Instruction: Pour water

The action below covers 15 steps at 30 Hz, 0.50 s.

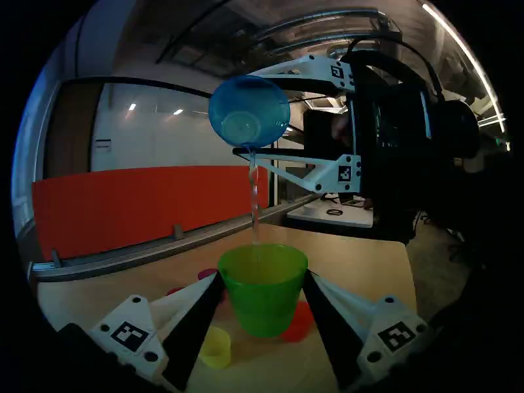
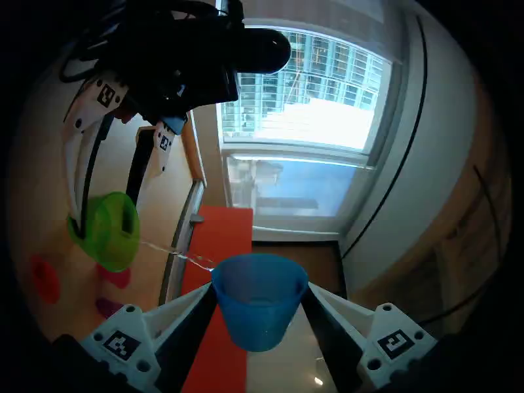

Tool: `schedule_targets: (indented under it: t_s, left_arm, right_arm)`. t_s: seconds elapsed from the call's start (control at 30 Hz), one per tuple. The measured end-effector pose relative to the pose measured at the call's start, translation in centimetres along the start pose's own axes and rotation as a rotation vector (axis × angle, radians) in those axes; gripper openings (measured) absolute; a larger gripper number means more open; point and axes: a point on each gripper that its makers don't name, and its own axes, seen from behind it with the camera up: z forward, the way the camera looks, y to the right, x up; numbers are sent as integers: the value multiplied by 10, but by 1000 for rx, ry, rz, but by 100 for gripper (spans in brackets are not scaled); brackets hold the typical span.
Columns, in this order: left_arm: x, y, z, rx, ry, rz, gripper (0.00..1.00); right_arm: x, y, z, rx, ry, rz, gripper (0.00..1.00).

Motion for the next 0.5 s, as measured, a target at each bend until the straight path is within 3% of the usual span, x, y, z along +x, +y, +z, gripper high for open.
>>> schedule_targets:
  t_s: [0.5]
  left_arm:
    - [3,2,0,-1,4,3,85]
  right_arm:
    - [9,-4,-1,-2,6,-86,90]
